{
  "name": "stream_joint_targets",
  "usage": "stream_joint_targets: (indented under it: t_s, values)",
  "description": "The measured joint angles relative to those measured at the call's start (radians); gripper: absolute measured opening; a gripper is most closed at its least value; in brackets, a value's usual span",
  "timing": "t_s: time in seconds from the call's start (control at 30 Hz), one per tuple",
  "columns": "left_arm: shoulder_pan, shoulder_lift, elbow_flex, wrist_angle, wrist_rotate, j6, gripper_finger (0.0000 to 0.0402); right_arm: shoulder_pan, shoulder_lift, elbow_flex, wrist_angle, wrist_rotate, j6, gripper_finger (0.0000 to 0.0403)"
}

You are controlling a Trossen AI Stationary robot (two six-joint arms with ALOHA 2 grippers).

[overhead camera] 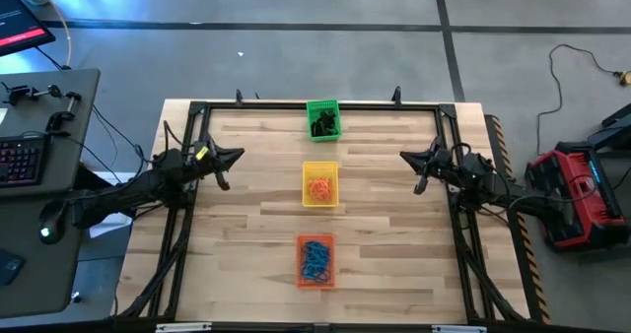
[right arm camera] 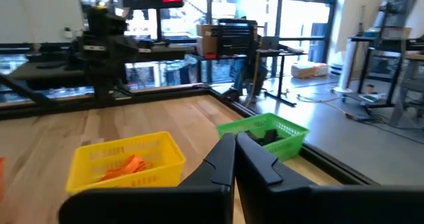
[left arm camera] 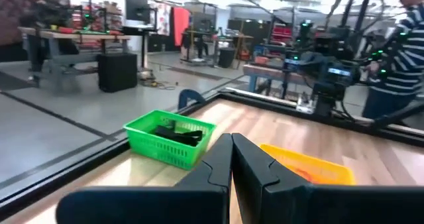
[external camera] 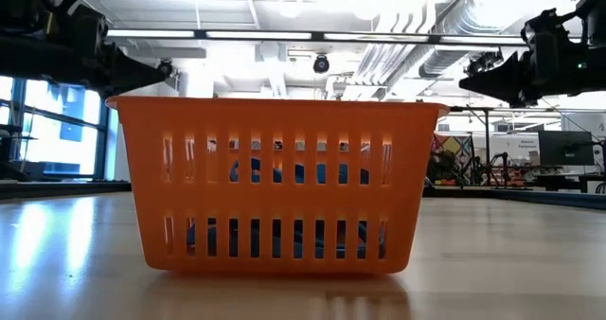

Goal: Sort rubber bands into baskets
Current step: Return to Home Position

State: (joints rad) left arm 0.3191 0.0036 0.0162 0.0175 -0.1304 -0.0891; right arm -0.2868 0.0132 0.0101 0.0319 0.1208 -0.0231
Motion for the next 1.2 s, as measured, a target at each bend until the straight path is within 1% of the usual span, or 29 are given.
stream_joint_targets:
  t_s: [0.27, 0.57, 1.2]
  values:
    - [0.000, 0.001, 0.000, -0.009, 0.073, -0.039, 0.0000, -0.068, 0.001, 0.000, 0.002, 0.018, -0.028, 0.0000]
    - [0.000, 0.031, -0.001, -0.011, 0.086, 0.012, 0.0000, -0.093, 0.002, 0.000, 0.002, 0.013, -0.045, 0.0000]
    - [0.000, 0.033, -0.001, -0.011, 0.086, 0.013, 0.0000, -0.093, 0.002, 0.000, 0.002, 0.011, -0.045, 0.0000]
